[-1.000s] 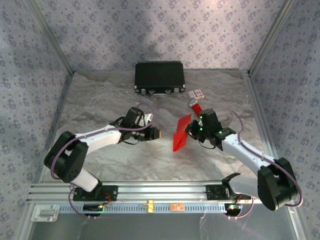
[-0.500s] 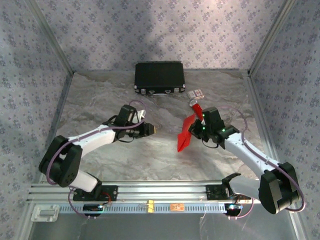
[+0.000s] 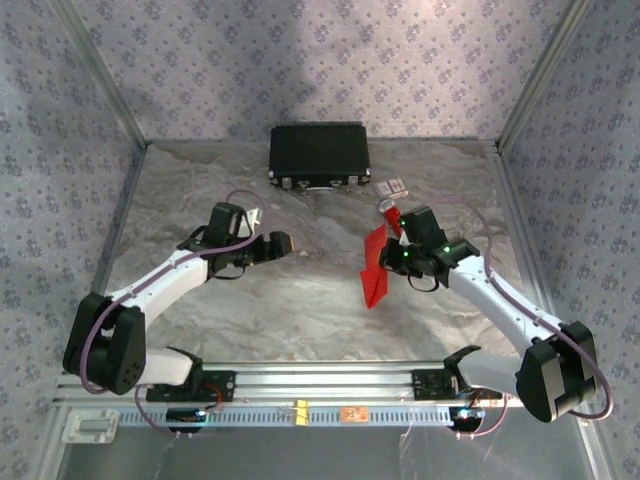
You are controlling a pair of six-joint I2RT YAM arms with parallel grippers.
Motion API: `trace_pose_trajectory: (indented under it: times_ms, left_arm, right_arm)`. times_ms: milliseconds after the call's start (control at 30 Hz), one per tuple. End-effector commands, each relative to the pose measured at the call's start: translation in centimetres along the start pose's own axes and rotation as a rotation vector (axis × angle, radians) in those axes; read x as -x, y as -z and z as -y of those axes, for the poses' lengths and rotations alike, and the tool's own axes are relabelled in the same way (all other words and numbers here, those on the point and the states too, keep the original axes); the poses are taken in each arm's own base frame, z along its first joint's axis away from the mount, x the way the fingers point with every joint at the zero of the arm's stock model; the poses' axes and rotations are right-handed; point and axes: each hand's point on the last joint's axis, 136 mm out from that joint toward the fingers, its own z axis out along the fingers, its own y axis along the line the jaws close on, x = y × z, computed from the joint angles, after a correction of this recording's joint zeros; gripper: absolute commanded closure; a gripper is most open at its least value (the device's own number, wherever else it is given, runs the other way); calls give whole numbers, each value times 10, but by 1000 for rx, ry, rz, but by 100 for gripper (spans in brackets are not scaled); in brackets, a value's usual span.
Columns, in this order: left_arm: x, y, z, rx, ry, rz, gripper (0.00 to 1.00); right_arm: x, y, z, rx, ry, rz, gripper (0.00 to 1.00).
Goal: Fold a paper plane with a square sheet of paper (pick it up from the middle)
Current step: Turn over the paper at the center of the table.
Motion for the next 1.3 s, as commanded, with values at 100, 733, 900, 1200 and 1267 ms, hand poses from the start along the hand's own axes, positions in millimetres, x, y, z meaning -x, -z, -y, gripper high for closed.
trace_pose_trajectory:
  times_ms: [100,733,900,1200,1267]
  left_arm:
    - [14,27,-9,0,-87,62,0]
    - [13,63,-48,-88,203,219,0]
    - [15,70,-64,15,252,235,0]
    - [17,87,-72,44,311,315,0]
    - [15,89,-69,22,310,326,0]
  right_arm:
    - [2,22,15,-236,130,19,92]
    - [14,26,-15,-812,527,63,94]
    - [6,-5,-37,-821,613,27,94]
    - [-30,-71,-65,-706,611,-74,92]
    - [-38,-83,-73,-651,598,-93,90]
